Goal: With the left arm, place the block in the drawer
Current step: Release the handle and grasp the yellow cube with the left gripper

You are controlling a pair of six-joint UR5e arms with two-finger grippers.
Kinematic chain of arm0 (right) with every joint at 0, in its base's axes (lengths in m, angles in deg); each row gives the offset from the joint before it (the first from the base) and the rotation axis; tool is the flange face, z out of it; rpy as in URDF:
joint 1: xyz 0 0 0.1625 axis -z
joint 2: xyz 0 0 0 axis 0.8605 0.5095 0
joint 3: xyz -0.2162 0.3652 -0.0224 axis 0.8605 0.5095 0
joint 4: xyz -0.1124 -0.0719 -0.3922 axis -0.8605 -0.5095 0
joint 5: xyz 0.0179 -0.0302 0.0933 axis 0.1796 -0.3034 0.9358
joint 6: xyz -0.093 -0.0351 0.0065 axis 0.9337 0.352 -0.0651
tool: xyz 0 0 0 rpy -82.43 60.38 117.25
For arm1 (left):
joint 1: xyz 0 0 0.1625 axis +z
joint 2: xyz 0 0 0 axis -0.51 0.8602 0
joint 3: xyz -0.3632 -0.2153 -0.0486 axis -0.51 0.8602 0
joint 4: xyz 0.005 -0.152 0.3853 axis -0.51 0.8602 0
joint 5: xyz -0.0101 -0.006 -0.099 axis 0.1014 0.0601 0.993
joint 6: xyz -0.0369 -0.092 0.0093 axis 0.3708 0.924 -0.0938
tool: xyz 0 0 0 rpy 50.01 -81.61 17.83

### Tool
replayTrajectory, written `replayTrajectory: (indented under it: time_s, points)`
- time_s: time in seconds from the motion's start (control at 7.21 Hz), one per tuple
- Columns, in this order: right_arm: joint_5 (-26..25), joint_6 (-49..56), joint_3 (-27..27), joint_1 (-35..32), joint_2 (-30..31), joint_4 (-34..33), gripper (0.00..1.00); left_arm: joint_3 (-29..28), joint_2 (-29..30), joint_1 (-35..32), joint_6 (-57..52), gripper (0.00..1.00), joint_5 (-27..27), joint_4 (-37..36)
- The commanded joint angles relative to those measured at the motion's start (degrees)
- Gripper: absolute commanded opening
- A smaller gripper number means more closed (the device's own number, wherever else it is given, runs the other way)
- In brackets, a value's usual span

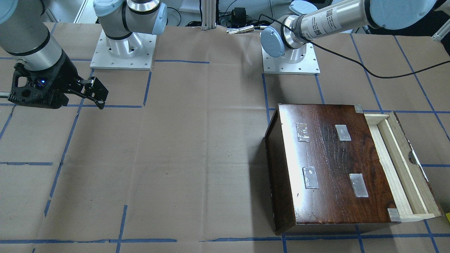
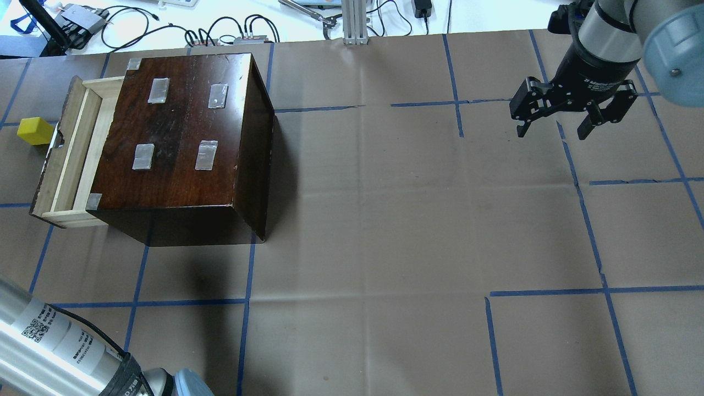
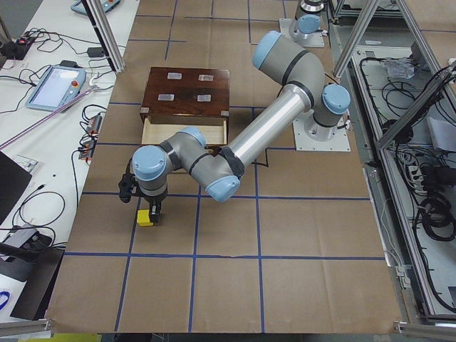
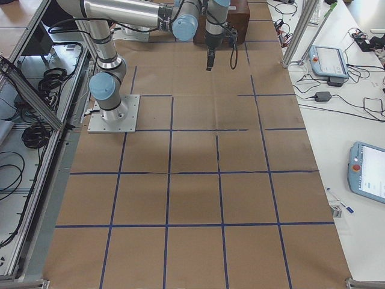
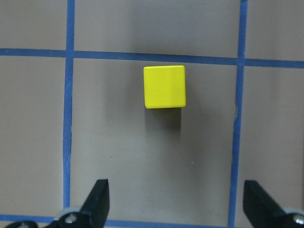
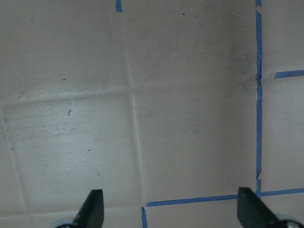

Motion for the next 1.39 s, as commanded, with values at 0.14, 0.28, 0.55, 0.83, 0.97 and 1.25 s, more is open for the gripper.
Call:
replayTrajectory:
  time_s: [0.14, 0.28, 0.55, 0.83, 0.97, 1.25]
  points:
    - [0.00, 0.00, -0.02, 0.00, 0.00, 0.09, 1.00, -9.44, 7.09, -0.45, -2.10, 0.99, 0.16, 2.78]
    - [0.00, 0.00, -0.02, 0.00, 0.00, 0.00, 1.00, -10.86, 8.85, -0.97, -2.10, 0.99, 0.33, 3.22]
    - [0.00, 0.00, -0.02, 0.00, 0.00, 0.00, 1.00, -10.96, 10.01, -1.76, -2.02, 0.99, 0.25, 3.22]
    - [0.00, 0.00, 0.07, 0.00, 0.00, 0.09, 1.00, -10.97, 11.15, -1.94, -2.02, 0.99, 0.50, 3.22]
    - [0.00, 0.00, -0.02, 0.00, 0.00, 0.00, 1.00, -11.05, 12.11, -2.03, -1.93, 0.99, 0.51, 3.14]
    - [0.00, 0.00, -0.02, 0.00, 0.00, 0.00, 1.00, -11.05, 14.22, -2.03, -1.75, 0.99, 0.33, 2.35]
